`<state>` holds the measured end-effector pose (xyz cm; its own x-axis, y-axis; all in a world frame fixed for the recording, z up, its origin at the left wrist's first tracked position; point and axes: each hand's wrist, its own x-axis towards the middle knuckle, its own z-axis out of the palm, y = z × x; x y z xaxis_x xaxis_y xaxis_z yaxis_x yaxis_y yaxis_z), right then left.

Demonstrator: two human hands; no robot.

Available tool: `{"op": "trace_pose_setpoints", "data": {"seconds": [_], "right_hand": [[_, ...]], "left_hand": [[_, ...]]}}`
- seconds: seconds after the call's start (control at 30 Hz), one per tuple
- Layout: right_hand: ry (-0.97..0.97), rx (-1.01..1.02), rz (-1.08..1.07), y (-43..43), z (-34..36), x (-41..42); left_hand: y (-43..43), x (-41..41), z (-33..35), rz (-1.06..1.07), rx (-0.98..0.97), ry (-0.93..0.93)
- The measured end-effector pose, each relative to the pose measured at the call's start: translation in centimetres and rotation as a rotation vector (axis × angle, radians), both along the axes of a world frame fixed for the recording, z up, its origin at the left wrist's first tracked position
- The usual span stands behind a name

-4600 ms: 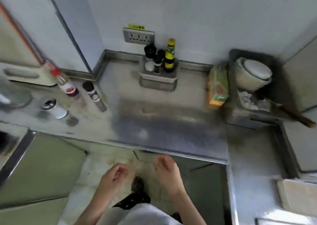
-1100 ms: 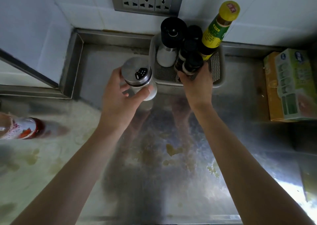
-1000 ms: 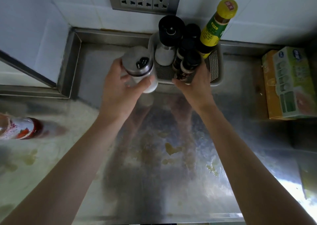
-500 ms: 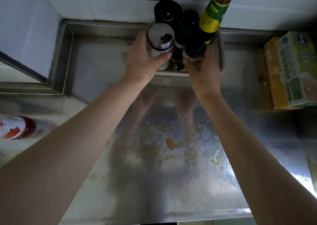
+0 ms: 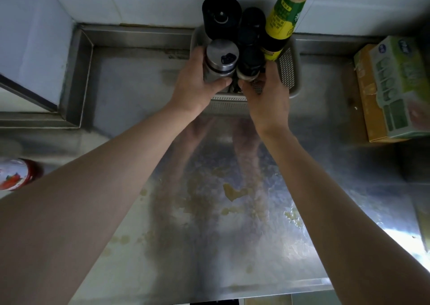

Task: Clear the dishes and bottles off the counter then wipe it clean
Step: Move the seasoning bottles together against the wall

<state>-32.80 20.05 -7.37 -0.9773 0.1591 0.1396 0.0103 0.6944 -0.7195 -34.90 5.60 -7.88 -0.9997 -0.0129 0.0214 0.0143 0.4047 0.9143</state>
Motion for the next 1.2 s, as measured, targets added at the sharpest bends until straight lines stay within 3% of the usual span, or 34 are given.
{"op": "trace_pose_setpoints", "data": {"seconds": [0.23, 0.47, 0.7, 0.93, 1.2], "right_hand": [[-0.083, -0.021, 0.041, 0.6, 0.8, 0.7], [-0.063, -0.103, 0.008, -2.5, 2.4, 9.0], [-0.394, -0.284, 0.31, -12.2, 4.8, 16.6], [-0.504, -0.308, 0.503, -21.3, 4.5, 21.9], [-0.461, -0.197, 0.514, -30.5, 5.0, 20.0]], "left_hand": [[-1.8, 3.1, 1.7, 0.044, -0.079, 0.013], [-7.5, 14.5, 2.6, 0.196, -0.044, -0.118], [-15.3, 27.2, 4.8, 0.271, -0.035, -0.23], [-22.8, 39.4, 6.4, 0.729, 0.048, -0.329], [-26.9, 41.6, 7.3, 0.976, 0.164, -0.272]]}}
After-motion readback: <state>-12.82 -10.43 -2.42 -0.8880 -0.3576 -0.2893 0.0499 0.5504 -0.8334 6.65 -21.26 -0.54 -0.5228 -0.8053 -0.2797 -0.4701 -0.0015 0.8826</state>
